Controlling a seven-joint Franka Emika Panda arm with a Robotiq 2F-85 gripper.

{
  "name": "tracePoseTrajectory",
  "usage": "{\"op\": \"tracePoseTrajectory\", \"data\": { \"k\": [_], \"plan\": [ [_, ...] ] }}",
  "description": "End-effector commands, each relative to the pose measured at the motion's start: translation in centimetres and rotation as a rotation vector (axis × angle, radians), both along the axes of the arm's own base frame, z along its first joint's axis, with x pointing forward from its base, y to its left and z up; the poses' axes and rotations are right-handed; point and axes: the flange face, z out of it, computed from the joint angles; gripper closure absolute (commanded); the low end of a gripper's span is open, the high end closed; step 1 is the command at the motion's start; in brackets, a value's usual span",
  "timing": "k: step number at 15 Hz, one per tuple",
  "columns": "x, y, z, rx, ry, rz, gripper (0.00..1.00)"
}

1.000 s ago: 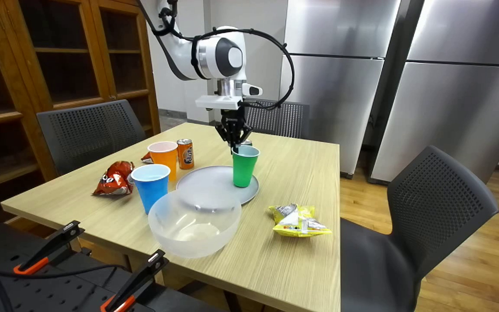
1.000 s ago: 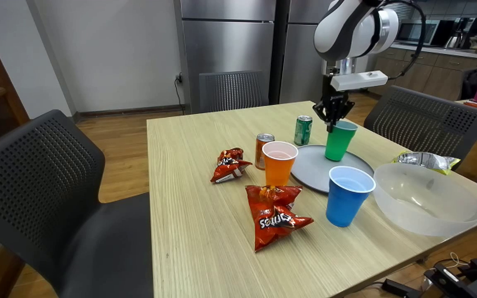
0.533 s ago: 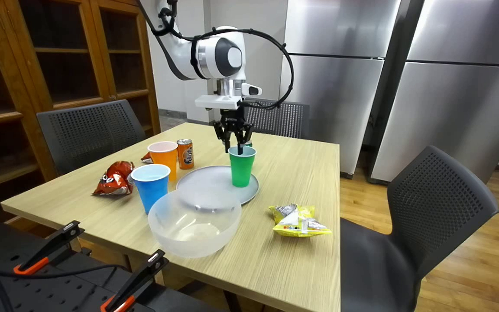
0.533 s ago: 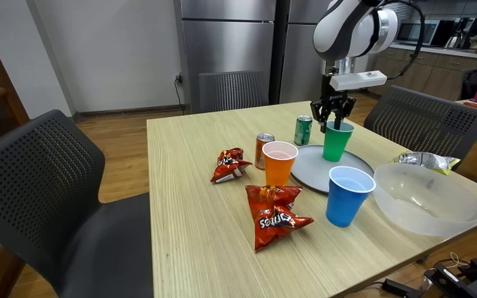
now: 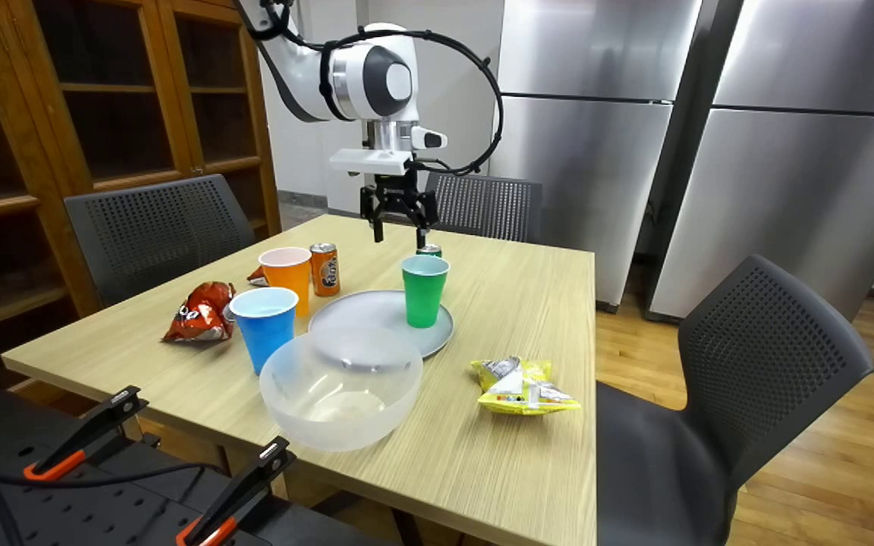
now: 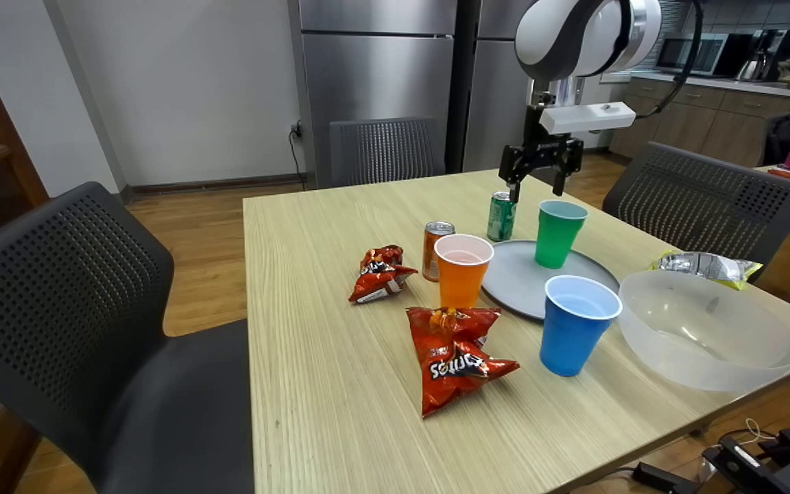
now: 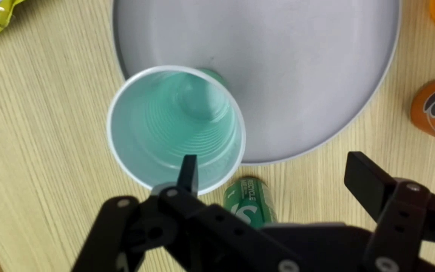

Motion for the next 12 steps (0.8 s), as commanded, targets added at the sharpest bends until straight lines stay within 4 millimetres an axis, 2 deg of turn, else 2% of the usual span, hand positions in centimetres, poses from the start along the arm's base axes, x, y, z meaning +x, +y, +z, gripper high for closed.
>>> {"op": "tracePoseTrajectory", "data": {
  "k": [1,3,7,12],
  "plan": [
    [-1.6,1.4,2.6,0.011,-0.041,0.019,0.0],
    [-1.7,1.6,3.2,0.018,-0.047,0.03,0.0],
    [-3.1,3.3,4.1,0.034,-0.011,0.067,0.0],
    [-4.8,5.8,3.9,0.033,0.018,0.119,0.0]
  ]
}}
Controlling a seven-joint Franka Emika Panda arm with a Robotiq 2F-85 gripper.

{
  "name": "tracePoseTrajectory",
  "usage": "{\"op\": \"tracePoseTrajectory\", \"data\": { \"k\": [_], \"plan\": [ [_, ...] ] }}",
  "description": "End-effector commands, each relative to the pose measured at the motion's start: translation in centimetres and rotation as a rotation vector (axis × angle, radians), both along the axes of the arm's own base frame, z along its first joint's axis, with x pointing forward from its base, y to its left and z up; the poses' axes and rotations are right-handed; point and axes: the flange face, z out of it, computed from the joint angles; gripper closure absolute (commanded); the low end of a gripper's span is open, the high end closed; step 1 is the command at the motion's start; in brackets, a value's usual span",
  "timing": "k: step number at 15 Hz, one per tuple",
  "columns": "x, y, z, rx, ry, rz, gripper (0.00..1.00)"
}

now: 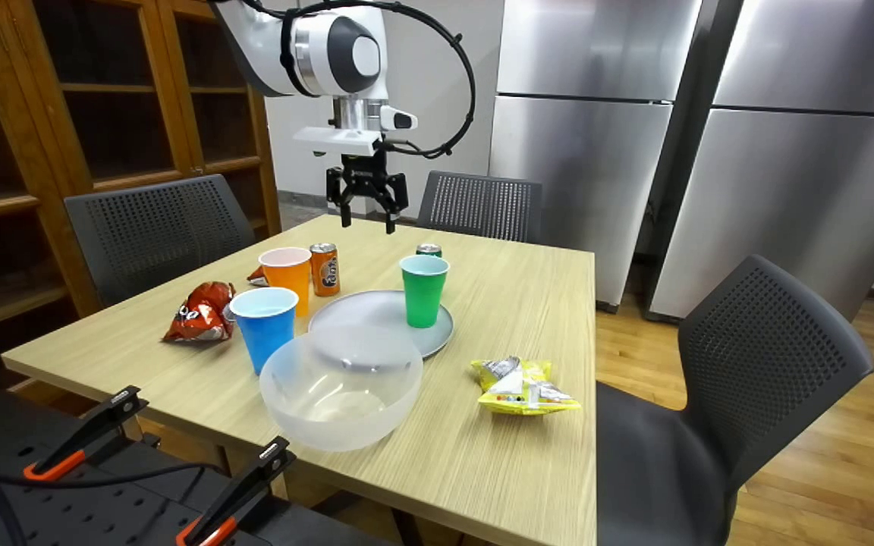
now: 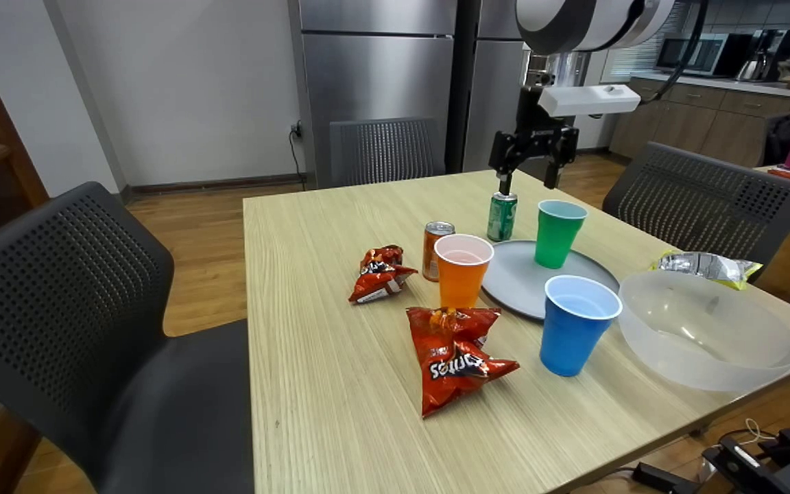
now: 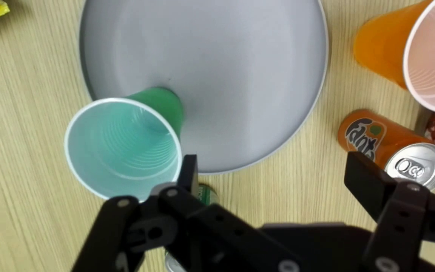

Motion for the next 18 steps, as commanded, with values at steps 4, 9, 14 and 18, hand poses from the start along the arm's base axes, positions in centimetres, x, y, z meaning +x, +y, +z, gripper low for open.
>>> {"op": "tracePoseTrajectory", "data": {
  "k": [4,9,14,18],
  "plan": [
    [-3.2,3.9,0.5,-0.012,0.052,0.09,0.0],
    [-4.7,7.0,-0.7,-0.038,0.09,0.147,0.0],
    [-5.8,9.5,-1.6,-0.052,0.13,0.188,0.0],
    [-5.9,10.8,-1.9,-0.055,0.143,0.196,0.0]
  ]
}}
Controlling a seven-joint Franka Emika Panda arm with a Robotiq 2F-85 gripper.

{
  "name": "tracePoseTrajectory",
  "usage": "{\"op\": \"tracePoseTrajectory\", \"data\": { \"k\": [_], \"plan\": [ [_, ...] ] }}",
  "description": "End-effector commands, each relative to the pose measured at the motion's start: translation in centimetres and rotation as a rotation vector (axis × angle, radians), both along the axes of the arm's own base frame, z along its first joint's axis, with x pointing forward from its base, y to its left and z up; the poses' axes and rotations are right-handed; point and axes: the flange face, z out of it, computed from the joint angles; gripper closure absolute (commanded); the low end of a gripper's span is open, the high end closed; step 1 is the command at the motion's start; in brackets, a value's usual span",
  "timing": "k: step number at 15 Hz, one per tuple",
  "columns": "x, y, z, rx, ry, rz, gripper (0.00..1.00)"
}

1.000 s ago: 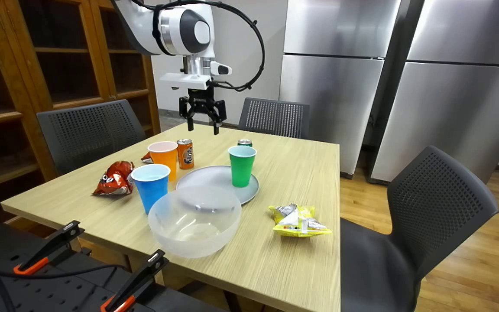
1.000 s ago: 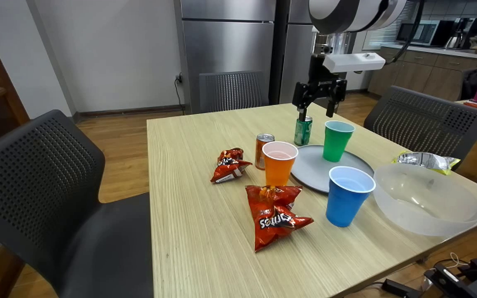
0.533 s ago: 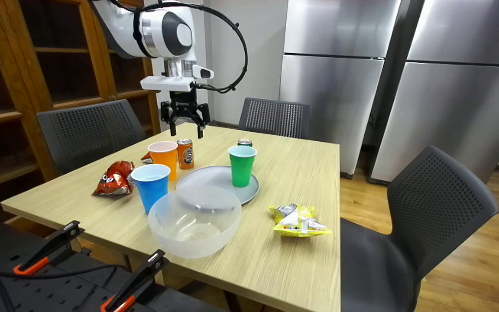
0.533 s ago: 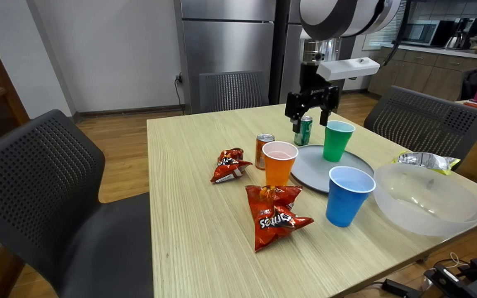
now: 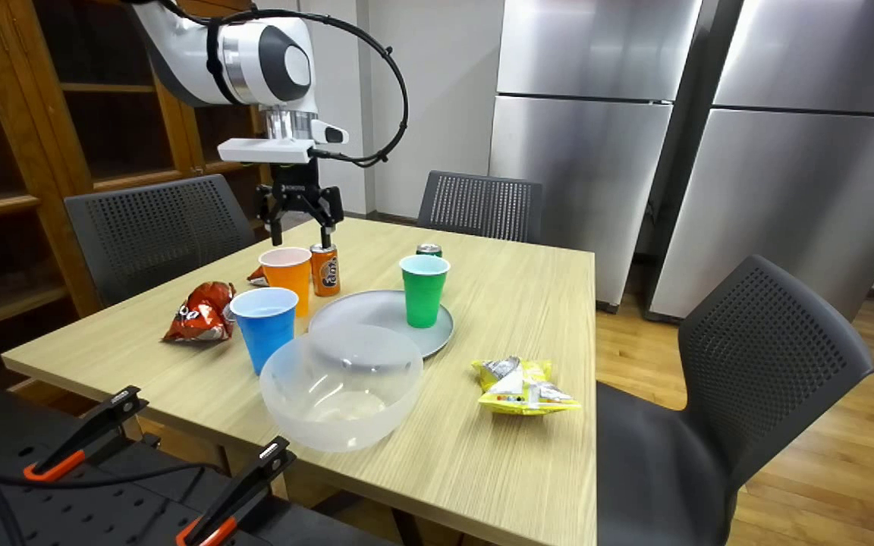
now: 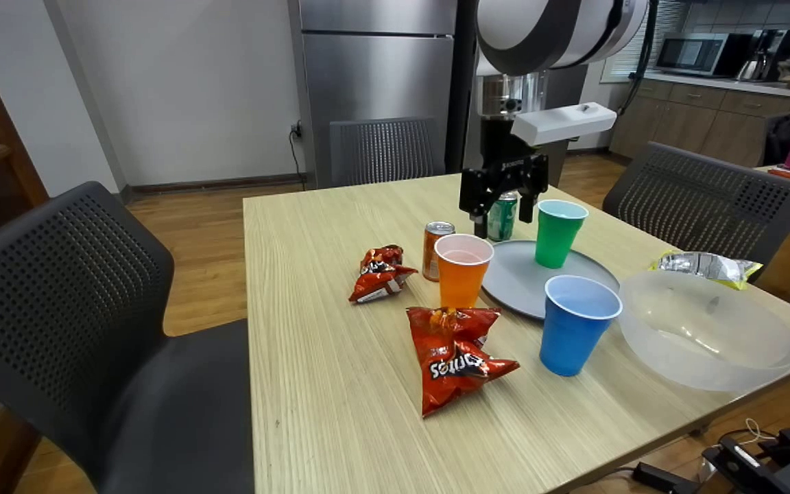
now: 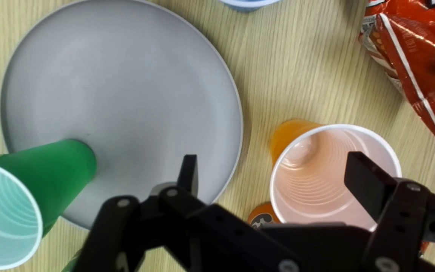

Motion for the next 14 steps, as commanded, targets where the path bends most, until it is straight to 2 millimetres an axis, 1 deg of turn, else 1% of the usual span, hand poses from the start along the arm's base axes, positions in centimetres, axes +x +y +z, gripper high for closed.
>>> {"op": "tracePoseTrajectory", "data": {
  "k": [1,6,11,14],
  "plan": [
    [-0.6,1.0,0.6,-0.029,0.016,-0.004,0.0],
    [0.1,1.2,-0.2,-0.037,0.013,-0.038,0.0],
    [1.2,1.2,-0.5,-0.04,-0.005,-0.075,0.0],
    [1.9,1.4,-1.1,-0.044,-0.008,-0.091,0.0]
  ]
}}
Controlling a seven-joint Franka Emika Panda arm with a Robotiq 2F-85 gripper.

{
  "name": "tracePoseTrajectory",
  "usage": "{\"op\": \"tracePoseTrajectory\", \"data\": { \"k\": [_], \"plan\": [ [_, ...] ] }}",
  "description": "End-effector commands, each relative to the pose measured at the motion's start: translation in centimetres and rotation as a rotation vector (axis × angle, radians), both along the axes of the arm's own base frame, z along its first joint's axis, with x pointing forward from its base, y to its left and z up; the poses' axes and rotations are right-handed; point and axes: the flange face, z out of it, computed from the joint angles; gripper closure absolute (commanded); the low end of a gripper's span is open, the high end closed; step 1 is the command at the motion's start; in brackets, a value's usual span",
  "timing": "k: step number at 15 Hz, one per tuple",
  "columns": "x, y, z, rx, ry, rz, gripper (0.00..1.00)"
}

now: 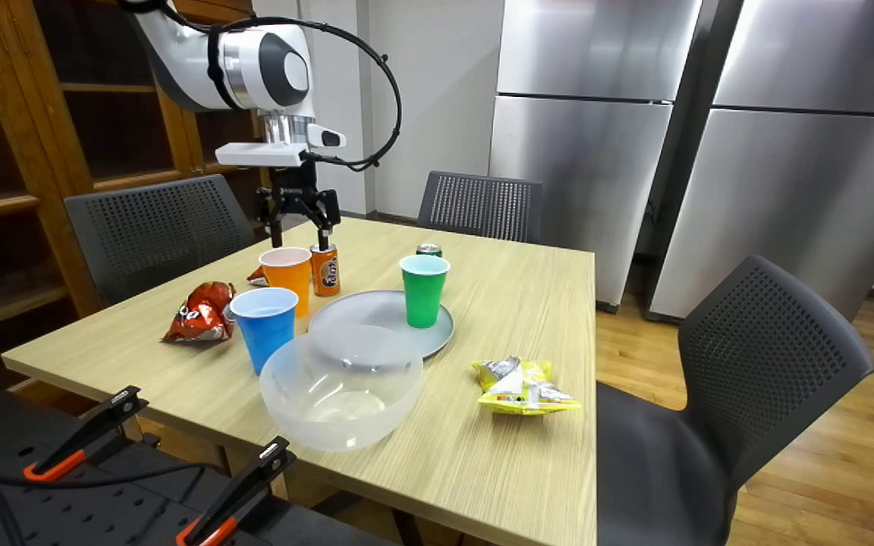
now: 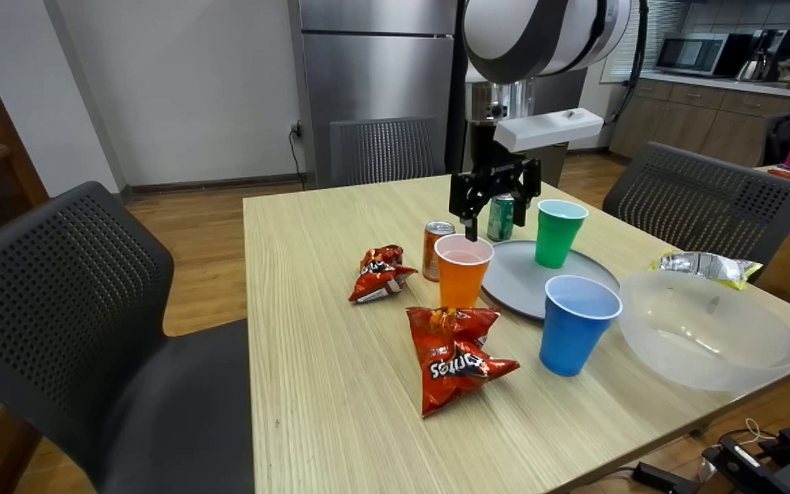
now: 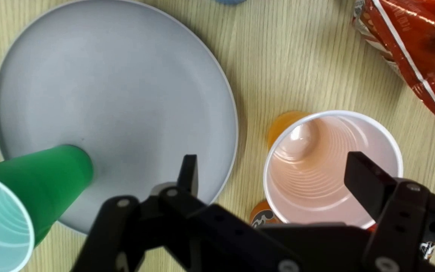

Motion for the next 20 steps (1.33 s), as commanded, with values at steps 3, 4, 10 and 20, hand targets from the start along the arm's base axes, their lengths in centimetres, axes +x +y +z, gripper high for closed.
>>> {"op": "tracePoseTrajectory", "data": {
  "k": [3,4,10,20],
  "plan": [
    [2.0,0.5,-1.4,-0.039,-0.001,-0.049,0.0],
    [2.2,0.6,-1.7,-0.044,-0.003,-0.054,0.0],
    [3.1,0.7,-3.6,-0.056,0.014,-0.076,0.25],
    [4.0,1.4,-4.0,-0.054,0.016,-0.067,0.97]
  ]
}}
